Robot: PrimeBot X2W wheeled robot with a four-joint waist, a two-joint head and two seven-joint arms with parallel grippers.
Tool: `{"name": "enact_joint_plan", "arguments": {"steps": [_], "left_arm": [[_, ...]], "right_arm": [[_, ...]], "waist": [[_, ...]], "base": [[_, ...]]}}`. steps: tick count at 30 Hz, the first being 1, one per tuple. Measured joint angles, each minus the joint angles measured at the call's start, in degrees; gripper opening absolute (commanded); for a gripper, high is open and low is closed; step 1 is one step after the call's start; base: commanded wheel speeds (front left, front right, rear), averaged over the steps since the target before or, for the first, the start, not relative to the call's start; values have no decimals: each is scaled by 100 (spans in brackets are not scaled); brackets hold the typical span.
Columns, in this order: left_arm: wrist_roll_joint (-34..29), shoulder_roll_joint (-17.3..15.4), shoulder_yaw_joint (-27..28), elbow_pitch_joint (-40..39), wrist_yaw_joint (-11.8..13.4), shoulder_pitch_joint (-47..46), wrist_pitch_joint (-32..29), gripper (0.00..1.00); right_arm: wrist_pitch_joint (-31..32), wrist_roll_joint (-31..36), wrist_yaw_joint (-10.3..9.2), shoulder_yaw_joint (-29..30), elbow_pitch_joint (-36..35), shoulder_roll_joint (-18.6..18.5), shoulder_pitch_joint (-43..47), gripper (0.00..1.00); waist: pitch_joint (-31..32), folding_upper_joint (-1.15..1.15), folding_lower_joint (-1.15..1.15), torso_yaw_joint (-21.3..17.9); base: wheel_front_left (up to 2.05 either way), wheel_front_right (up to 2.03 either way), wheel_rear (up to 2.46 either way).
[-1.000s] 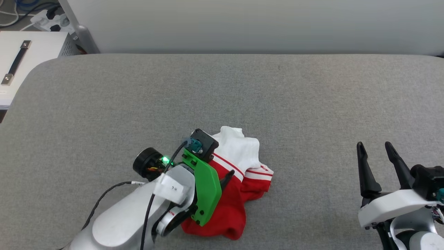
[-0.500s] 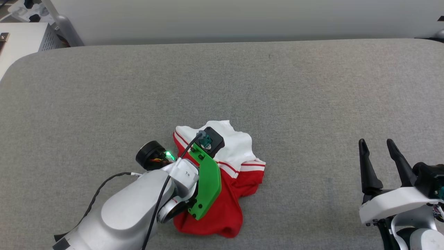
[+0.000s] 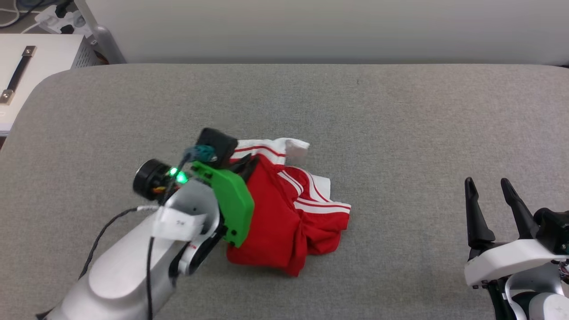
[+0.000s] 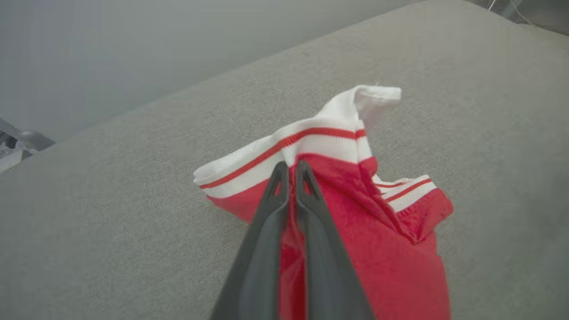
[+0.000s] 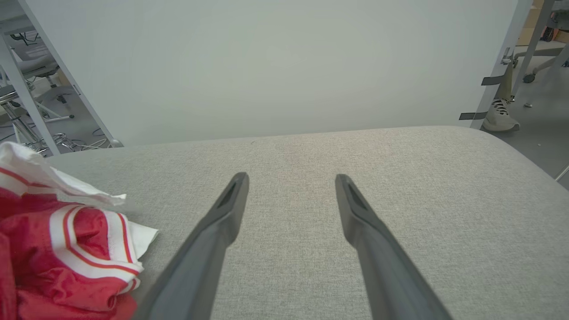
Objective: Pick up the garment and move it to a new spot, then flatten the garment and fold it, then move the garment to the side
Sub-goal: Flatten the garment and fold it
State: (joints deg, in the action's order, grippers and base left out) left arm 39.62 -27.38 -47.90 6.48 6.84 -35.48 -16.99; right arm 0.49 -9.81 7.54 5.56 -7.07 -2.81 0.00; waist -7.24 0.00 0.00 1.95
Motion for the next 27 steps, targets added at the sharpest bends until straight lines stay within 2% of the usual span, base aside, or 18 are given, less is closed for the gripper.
{"name": "enact_joint_plan", "arguments": {"steps": [5,9,12,21,22,23,27], "left_arm": [[608,-249,758,-300,827,1251,700,0],[1063,-285,1129,-311,1179,2274,1157,0],[1304,-230,1214,-191,1265,2849,1374,0],[1779,68,1441,416,1199,3648,1827,0],[1786,96,1429,446,1190,3677,1850,42],[1782,122,1401,468,1165,3683,1874,100],[1594,166,1404,445,1159,3659,2218,100]], "right_arm": [[1,-1,0,-2,-3,2,24,100],[3,-5,0,3,-5,2,68,100],[53,-4,0,3,-8,1,85,100],[131,3,0,-74,1,2,110,100],[136,4,0,-75,1,2,115,100],[154,8,0,-75,-2,2,118,100],[183,13,0,-65,-15,1,149,100]], "waist": [[83,0,0,39],[103,0,0,79],[119,0,0,110],[305,0,0,113],[331,0,0,107],[357,0,0,102],[437,0,0,91]], "base": [[0,0,0],[0,0,0],[0,0,0],[0,0,0],[0,0,0],[0,0,0],[0,0,0]]}}
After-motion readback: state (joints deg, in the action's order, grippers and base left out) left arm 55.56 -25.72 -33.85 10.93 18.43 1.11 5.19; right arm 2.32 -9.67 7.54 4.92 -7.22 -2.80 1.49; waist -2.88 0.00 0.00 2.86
